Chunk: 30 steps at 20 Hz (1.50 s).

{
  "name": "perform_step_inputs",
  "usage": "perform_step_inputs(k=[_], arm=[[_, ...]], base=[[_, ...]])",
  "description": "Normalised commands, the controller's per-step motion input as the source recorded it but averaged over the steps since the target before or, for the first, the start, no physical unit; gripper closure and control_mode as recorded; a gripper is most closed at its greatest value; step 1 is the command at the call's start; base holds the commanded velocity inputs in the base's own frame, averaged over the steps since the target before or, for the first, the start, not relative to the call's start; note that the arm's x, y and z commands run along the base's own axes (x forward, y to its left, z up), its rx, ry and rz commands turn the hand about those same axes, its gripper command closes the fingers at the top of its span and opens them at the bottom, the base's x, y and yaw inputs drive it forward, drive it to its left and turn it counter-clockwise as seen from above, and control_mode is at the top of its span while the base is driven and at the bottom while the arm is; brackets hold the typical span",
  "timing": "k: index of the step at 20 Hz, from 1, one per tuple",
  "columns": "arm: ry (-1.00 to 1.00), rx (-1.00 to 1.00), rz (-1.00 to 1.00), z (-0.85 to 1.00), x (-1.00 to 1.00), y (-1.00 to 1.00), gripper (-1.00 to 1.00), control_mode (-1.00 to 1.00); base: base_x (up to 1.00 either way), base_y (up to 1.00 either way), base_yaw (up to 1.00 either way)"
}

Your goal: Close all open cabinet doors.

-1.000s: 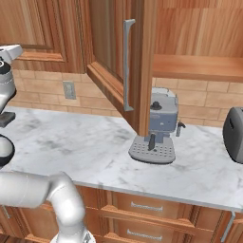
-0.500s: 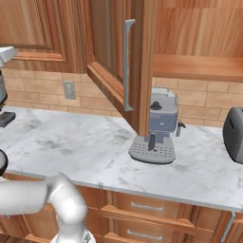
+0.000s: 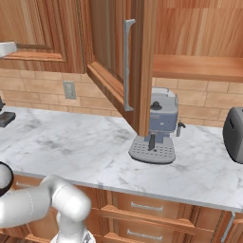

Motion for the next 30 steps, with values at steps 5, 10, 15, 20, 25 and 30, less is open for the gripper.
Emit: perform_step_inputs(k=[5, 10, 15, 20, 25, 30], arm=[[0.24, 0.03, -0.19, 0.07, -0.44, -0.98, -1.0, -1.0], [0.16, 0.03, -0.17, 0.0, -0.52, -0.98, -1.0, -1.0], [0.12, 0.0, -0.18, -0.02, -0.54, -0.88, -1.0, -1.0], [0.01, 0.0, -0.18, -0.22, -0.39, -0.83, -1.0, -1.0], [-0.11, 0.0, -0.08, -0.28, -0.12, -0.78, -1.0, -1.0], [-0.16, 0.03, 0.0, -0.22, -0.16, -0.77, -1.0, -1.0]], base=[[0.0, 0.0, 0.0], [0.0, 0.0, 0.0], [0.0, 0.0, 0.0], [0.0, 0.0, 0.0], [0.0, 0.0, 0.0], [0.0, 0.0, 0.0]])
